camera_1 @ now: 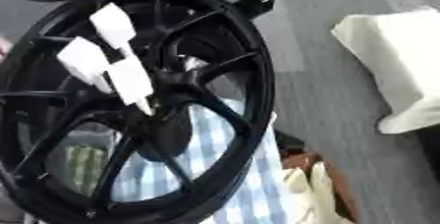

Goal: Pull the pin out of the wheel hub.

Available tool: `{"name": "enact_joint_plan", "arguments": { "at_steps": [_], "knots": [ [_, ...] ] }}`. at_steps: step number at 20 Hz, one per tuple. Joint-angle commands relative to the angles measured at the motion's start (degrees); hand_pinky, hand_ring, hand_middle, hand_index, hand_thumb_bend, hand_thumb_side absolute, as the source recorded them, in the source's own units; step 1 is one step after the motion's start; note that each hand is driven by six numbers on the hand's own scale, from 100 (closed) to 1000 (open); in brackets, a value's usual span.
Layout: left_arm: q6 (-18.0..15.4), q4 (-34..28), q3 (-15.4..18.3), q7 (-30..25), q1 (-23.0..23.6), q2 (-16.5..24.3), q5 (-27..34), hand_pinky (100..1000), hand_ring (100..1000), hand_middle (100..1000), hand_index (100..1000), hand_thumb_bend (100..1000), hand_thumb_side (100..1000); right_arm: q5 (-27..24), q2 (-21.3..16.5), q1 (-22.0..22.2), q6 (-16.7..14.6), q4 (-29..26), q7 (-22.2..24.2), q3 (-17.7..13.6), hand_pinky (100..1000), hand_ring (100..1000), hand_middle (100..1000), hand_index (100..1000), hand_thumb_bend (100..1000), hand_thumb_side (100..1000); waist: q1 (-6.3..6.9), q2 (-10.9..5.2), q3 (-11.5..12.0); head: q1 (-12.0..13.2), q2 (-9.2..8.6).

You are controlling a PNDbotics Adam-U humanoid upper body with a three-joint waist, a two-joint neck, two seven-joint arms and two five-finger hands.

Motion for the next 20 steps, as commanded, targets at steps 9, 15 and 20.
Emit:
{"name": "enact_joint_plan", "arguments": {
  "at_steps": [9, 15, 20],
  "knots": [
    [0.2, -0.2, 1.1, -0.2, 0.4, 2.4, 0.5, 844, 706, 740, 830, 100, 309, 0.0, -1.3, 0.1, -0.1, -1.0, -0.1, -0.7, 816, 700, 709, 689, 100, 413, -0.35, -1.64, 0.1, 1.1, -0.02],
    [0.6, -3.5, -1.5, -2.7, 2.4, 3.6, -3.5, 836, 674, 754, 840, 100, 346, -0.1, -1.3, 0.0, -0.1, -1.0, 0.0, -0.5, 816, 701, 710, 689, 100, 415, -0.3, -1.56, -0.1, 1.3, -0.04],
    [1.2, -7.1, -5.5, -4.6, 3.4, 4.4, -8.3, 836, 695, 772, 850, 168, 401, -0.3, -1.2, -0.3, 0.0, -1.0, 0.2, -0.3, 816, 700, 710, 689, 100, 417, -0.23, -1.52, -0.4, 1.7, -0.3]
  ]
}}
